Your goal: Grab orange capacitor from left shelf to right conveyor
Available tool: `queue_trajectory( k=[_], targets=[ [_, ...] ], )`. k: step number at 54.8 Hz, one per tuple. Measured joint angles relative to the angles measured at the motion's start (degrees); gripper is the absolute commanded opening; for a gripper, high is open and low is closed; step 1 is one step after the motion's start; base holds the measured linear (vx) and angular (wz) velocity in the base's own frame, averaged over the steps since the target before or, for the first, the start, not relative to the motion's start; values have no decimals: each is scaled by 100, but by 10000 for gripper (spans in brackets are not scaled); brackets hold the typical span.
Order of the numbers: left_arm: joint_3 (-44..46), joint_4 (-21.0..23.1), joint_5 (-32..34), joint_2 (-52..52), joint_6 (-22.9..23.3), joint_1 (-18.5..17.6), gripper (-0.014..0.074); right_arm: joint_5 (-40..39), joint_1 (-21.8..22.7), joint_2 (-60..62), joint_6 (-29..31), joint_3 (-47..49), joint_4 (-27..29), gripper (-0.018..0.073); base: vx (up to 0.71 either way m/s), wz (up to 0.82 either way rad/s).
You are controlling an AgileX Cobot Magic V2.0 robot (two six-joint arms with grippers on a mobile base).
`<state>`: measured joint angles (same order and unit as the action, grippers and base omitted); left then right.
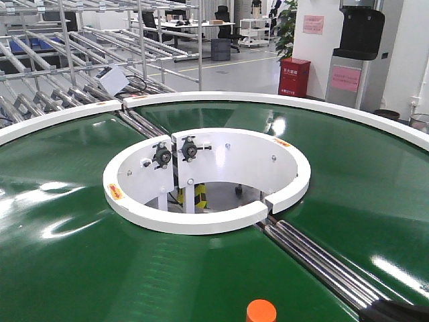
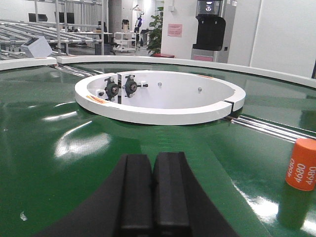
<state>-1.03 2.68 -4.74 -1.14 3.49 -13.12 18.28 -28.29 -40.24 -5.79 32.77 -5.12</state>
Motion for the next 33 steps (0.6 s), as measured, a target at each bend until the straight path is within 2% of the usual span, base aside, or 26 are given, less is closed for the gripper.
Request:
queue_trajectory(
  k=[7, 12, 18, 22, 28, 33],
  targets=[
    [0, 0, 0, 0, 0, 0, -6, -100, 0, 111, 175, -129, -2, -12, 0, 0],
    [0, 0, 0, 0, 0, 0, -6, -706, 149, 429, 521, -576, 29, -12, 0, 0],
    [0, 0, 0, 0, 0, 0, -6, -1716, 797, 954, 543, -1329, 426, -12, 0, 0],
    [0, 0, 0, 0, 0, 0, -6, -2056, 1302, 1412, 426, -1903, 713, -12, 0, 0],
    [0, 0, 0, 0, 0, 0, -6, -1933, 1957, 2169, 412, -2468, 809, -12, 0, 0],
    [0, 0, 0, 0, 0, 0, -6, -1342, 2424, 2935, 425, -2822, 809, -12, 0, 0]
  ],
)
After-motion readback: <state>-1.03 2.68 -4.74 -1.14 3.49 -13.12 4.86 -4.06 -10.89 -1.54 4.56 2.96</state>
